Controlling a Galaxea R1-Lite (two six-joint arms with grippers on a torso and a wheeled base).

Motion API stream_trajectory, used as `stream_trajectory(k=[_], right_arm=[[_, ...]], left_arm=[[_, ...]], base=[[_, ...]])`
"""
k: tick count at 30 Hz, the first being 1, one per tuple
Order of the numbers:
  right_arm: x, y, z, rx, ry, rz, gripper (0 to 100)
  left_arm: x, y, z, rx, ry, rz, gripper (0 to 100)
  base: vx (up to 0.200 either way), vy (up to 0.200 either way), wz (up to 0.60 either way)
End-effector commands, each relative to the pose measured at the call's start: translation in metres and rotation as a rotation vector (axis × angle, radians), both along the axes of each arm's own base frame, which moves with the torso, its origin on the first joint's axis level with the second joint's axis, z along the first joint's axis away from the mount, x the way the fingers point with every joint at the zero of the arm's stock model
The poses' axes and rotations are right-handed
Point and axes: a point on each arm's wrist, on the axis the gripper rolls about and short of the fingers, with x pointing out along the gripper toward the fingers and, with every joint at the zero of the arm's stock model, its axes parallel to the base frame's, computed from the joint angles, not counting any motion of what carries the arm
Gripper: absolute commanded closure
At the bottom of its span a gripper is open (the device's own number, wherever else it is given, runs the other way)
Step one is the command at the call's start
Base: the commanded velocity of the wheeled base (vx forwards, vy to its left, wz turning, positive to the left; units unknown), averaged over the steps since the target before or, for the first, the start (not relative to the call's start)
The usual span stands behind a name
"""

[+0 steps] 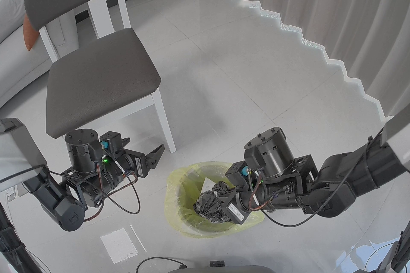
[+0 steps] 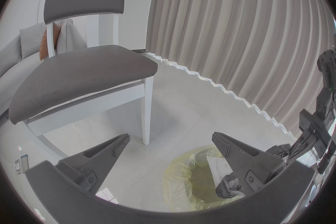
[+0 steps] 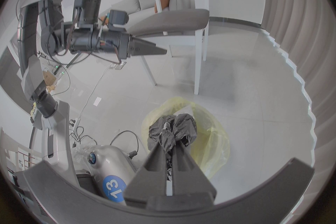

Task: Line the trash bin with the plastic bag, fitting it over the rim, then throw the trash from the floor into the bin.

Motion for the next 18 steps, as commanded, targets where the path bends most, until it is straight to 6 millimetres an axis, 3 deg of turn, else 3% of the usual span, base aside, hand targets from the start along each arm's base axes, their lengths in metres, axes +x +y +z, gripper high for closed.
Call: stream_trajectory(k=[1, 11, 18], right_arm=[[0.011, 0.004, -0.019, -0.032, 0.031, -0.01, 100], [0.051, -0.027, -0.025, -0.058, 0.012, -0.107, 100], [0.06, -0.026, -0.018, -0.034, -0.011, -0.107, 100]], left_arm=[[0.001, -0.001, -0.001, 0.001, 0.002, -0.001, 0], [0.0, -0.002, -0.003, 0.004, 0.009, -0.005, 0], [0.0, -0.004, -0.008, 0.008, 0.021, -0.009, 0]], base=[[0.0, 0.0, 0.0], [0.0, 0.0, 0.0], [0.0, 0.0, 0.0]])
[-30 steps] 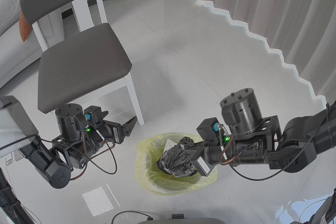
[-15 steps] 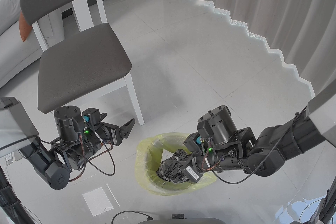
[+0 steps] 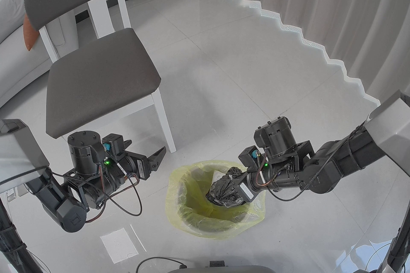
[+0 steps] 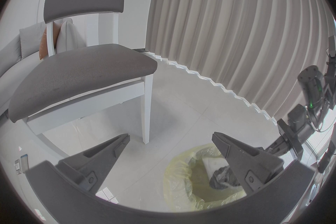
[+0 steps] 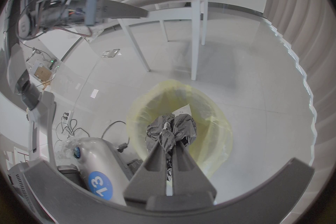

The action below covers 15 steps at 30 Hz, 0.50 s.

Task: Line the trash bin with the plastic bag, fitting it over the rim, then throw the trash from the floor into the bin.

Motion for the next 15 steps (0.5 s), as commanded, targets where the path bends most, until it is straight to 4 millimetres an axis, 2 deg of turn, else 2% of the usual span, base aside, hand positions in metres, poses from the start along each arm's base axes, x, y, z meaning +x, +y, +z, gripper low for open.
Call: stream_trajectory(k=[1, 5, 7, 11, 15], right_arm=[[0.006, 0.001, 0.001, 0.006, -0.011, -0.005, 100], [0.003, 0.007, 0.002, 0.008, -0.013, 0.014, 100], [-0.002, 0.015, -0.003, 0.001, -0.003, 0.037, 100], [0.004, 0.026, -0.024, -0.025, 0.022, 0.053, 100], [0.007, 0.033, -0.035, -0.034, 0.035, 0.063, 100]], left_arm=[[0.001, -0.001, -0.004, 0.002, 0.007, -0.002, 0], [0.001, -0.001, -0.005, 0.0, 0.001, 0.0, 0], [0.001, -0.001, -0.004, 0.0, 0.0, 0.0, 0], [0.001, -0.001, -0.004, 0.0, -0.002, 0.001, 0], [0.001, 0.0, -0.004, 0.001, -0.001, 0.004, 0]], base=[[0.0, 0.0, 0.0], [0.0, 0.0, 0.0], [0.0, 0.0, 0.0], [0.0, 0.0, 0.0], [0.0, 0.0, 0.0]])
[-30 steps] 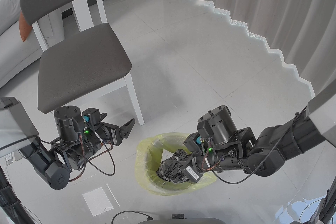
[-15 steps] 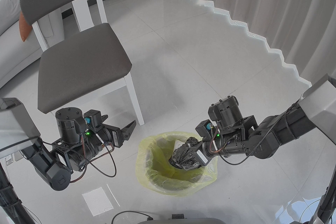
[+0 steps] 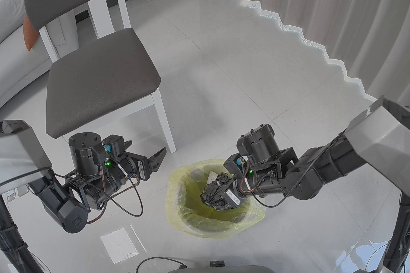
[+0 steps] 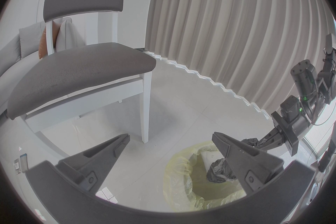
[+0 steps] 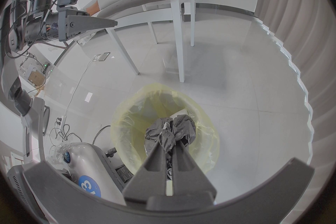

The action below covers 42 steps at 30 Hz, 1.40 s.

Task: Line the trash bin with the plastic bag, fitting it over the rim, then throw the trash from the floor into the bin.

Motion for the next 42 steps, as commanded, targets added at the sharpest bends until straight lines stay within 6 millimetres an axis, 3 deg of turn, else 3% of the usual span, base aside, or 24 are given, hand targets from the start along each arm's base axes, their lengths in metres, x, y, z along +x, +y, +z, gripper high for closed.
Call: stream_trajectory(k=[1, 13, 22, 30, 40, 41, 42], right_arm=[[0.004, 0.012, -0.024, -0.03, 0.033, 0.018, 100], [0.012, 0.02, -0.065, -0.077, 0.088, 0.02, 100], [0.033, 0.037, -0.089, -0.081, 0.07, 0.003, 100], [0.044, 0.038, -0.114, -0.119, 0.097, -0.026, 100], [0.053, 0.041, -0.119, -0.151, 0.114, -0.051, 100], [0.053, 0.041, -0.119, -0.155, 0.116, -0.052, 0], [0.053, 0.042, -0.119, -0.156, 0.117, -0.052, 0]], left_arm=[[0.001, 0.001, -0.001, 0.001, 0.004, 0.005, 0], [0.005, 0.0, -0.011, 0.002, 0.014, 0.005, 0], [-0.003, 0.003, -0.018, -0.007, -0.014, 0.009, 0], [0.0, 0.004, -0.016, -0.013, -0.03, 0.017, 0], [0.0, 0.002, -0.016, -0.019, -0.044, 0.011, 0], [0.0, 0.003, -0.016, -0.019, -0.044, 0.012, 0], [0.0, 0.003, -0.017, -0.018, -0.041, 0.012, 0]], base=[[0.0, 0.0, 0.0], [0.0, 0.0, 0.0], [0.0, 0.0, 0.0], [0.0, 0.0, 0.0], [0.0, 0.0, 0.0], [0.0, 0.0, 0.0], [0.0, 0.0, 0.0]])
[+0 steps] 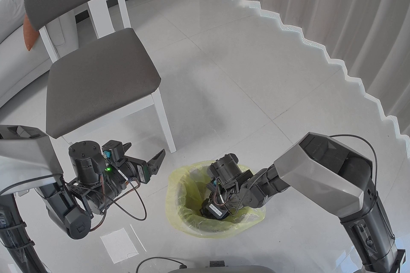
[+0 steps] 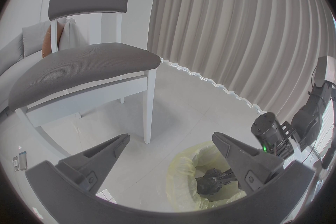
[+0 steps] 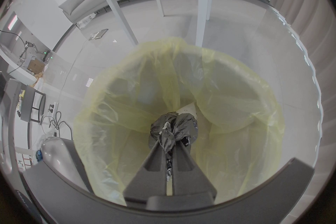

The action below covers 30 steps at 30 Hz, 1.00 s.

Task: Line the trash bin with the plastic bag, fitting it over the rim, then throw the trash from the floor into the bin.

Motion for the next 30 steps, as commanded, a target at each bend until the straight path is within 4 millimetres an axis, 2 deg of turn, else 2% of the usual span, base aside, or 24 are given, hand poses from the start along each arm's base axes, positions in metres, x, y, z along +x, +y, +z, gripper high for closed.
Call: stream_trajectory(k=[1, 10, 13, 19, 21, 23, 24, 29, 30], right_arm=[[0.002, 0.001, -0.003, -0.004, 0.003, -0.004, 0], [0.003, 0.002, 0.001, -0.009, -0.041, -0.026, 0], [0.003, 0.003, 0.019, 0.014, -0.07, -0.026, 0], [-0.008, -0.009, 0.064, 0.052, -0.114, -0.031, 0], [-0.017, -0.018, 0.088, 0.081, -0.146, -0.036, 0], [-0.022, -0.022, 0.1, 0.097, -0.163, -0.041, 0], [-0.029, -0.032, 0.121, 0.13, -0.191, -0.056, 0], [-0.044, -0.057, 0.175, 0.218, -0.276, -0.103, 0], [-0.046, -0.068, 0.192, 0.244, -0.307, -0.129, 0]], left_arm=[[0.001, 0.0, -0.003, 0.002, 0.01, 0.002, 0], [0.0, -0.001, -0.01, -0.001, -0.003, 0.0, 0], [-0.001, -0.001, -0.013, 0.001, 0.007, -0.001, 0], [-0.001, -0.003, -0.017, 0.009, 0.017, -0.003, 0], [-0.003, -0.005, -0.012, 0.006, 0.004, -0.004, 0], [-0.005, -0.005, -0.006, 0.002, -0.011, 0.007, 0], [-0.008, -0.002, 0.002, 0.0, -0.025, 0.022, 0], [-0.017, 0.008, 0.023, -0.006, -0.03, 0.044, 0], [-0.022, 0.013, 0.031, -0.007, -0.036, 0.05, 0]], base=[[0.0, 0.0, 0.0], [0.0, 0.0, 0.0], [0.0, 0.0, 0.0], [0.0, 0.0, 0.0], [0.0, 0.0, 0.0], [0.0, 0.0, 0.0], [0.0, 0.0, 0.0], [0.0, 0.0, 0.0], [0.0, 0.0, 0.0]])
